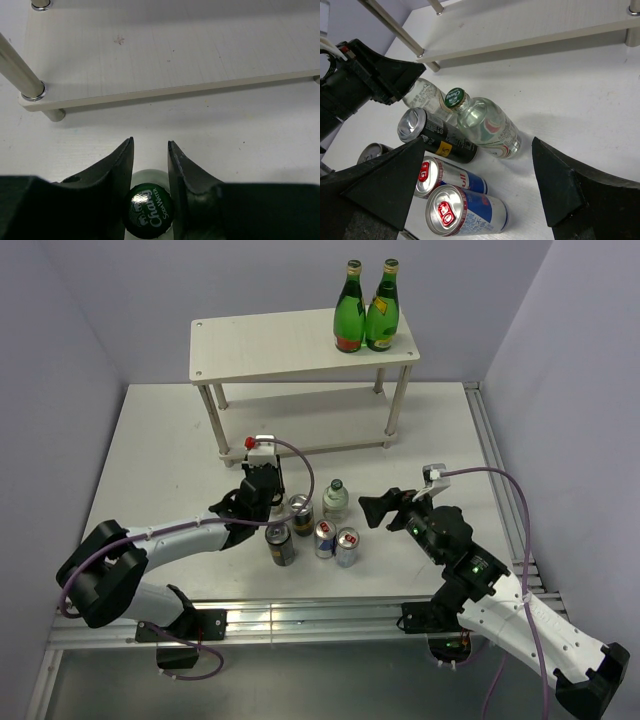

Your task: Place and organize the beverage onto the shelf

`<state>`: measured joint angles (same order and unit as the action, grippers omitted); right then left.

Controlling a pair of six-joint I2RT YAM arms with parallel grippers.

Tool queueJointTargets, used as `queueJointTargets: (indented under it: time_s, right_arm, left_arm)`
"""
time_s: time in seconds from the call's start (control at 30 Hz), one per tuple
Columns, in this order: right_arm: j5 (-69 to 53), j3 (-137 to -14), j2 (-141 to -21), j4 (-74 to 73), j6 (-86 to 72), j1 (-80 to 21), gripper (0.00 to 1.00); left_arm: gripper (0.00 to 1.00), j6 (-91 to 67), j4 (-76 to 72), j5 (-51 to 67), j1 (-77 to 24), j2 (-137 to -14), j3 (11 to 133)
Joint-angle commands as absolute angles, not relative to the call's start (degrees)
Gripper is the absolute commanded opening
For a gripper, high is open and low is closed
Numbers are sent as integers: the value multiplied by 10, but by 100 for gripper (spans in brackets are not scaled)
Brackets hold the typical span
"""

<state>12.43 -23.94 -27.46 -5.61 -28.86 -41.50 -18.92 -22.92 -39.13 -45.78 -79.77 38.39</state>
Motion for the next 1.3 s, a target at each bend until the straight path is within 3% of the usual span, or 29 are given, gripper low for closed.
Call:
queueJointTargets:
  time_s: [0.0, 0.5, 1.27]
  right_arm:
    - [131, -236, -266, -42, -284, -419, 94]
    - [129, -235, -262, -40, -286, -418, 94]
    - [112, -232, -272, -25, -282, -418, 94]
  left_arm:
    - [0, -183, -237, -403, -456, -801, 399]
    - [0, -127, -244, -424, -451, -829, 487]
    - [0, -91, -224, -367, -341, -866, 656]
